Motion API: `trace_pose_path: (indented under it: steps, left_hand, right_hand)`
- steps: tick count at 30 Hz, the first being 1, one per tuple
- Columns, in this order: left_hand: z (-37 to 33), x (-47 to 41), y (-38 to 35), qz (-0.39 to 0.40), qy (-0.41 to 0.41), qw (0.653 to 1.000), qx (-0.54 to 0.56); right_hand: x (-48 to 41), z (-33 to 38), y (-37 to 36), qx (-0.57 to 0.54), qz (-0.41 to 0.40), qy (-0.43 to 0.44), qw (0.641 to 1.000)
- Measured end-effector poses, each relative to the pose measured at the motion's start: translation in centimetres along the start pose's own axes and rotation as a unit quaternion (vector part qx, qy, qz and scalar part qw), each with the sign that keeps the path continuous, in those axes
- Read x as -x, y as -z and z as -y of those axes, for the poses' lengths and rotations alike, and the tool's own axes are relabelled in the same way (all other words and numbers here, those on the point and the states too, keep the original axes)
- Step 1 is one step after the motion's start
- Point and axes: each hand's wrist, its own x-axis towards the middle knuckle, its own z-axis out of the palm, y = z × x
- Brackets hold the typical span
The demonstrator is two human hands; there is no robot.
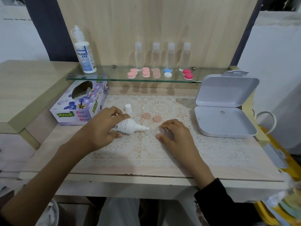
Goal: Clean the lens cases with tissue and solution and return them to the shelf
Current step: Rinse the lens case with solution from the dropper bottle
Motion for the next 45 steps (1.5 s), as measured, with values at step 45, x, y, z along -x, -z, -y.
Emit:
trace_pose_path:
  steps: [45]
  left_hand:
    - [-1.8,-1.8,2.5,-0.034,-0.085,0.991,-0.102]
  right_hand:
    - [0.1,0.0,0.1,0.006,0.004,0.009,1.0]
